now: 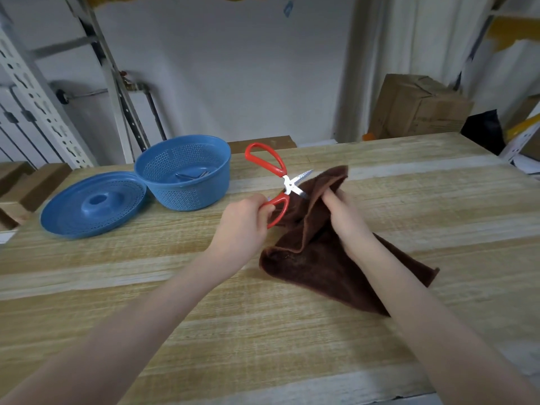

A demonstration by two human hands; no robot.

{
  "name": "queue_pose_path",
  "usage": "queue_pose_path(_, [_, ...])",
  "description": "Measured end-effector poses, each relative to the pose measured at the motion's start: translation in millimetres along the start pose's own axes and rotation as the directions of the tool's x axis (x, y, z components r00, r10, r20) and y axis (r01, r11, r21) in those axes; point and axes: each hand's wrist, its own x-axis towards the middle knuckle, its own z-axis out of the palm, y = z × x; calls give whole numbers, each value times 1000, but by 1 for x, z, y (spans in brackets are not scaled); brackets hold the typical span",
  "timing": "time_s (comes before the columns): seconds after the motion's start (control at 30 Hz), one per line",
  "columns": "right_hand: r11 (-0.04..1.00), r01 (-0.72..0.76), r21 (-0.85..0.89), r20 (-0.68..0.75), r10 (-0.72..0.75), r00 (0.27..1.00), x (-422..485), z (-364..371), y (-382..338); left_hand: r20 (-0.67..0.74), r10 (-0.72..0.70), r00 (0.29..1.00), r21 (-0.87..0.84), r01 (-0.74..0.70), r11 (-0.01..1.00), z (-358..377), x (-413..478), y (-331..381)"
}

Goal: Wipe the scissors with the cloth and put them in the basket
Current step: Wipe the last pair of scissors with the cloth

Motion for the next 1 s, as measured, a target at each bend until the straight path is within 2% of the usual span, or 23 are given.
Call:
queue_pose_path(0.1, [950,163,-266,4,-168,986,4,8,-5,-11,32,999,19,-32,999,1,0,2])
queue_pose_path(0.17, [932,199,-301,-16,-214,977,5,10,-4,-14,37,999,19,-36,999,0,0,2])
queue_pose_path(0.27, [974,116,-195,13,-116,993,6,6,1,1,26,1000,18,-26,1000,-4,0,0])
queue_pose_path(0.37, [981,68,-183,99,-50,994,8,-5,7,16,23,1000,18,-23,1000,-5,-2,-4])
queue_pose_path(0.5, [984,75,-163,120,-55,991,8,-7,1,6,89,996,58,-89,994,-1,-1,-3])
queue_pose_path(0.63, [974,144,-174,46,-138,989,8,2,-3,1,103,995,59,-103,993,2,1,3])
queue_pose_path(0.7, [988,97,-123,35,-94,995,10,3,-2,2,69,998,27,-69,997,-1,4,1])
queue_pose_path(0.83, [997,31,-69,123,-22,992,10,-7,1,54,23,998,3,-23,1000,-5,4,-3])
queue_pose_path(1.0, [1000,2,-27,115,1,993,9,-14,2,39,73,997,36,-75,997,-2,2,-1])
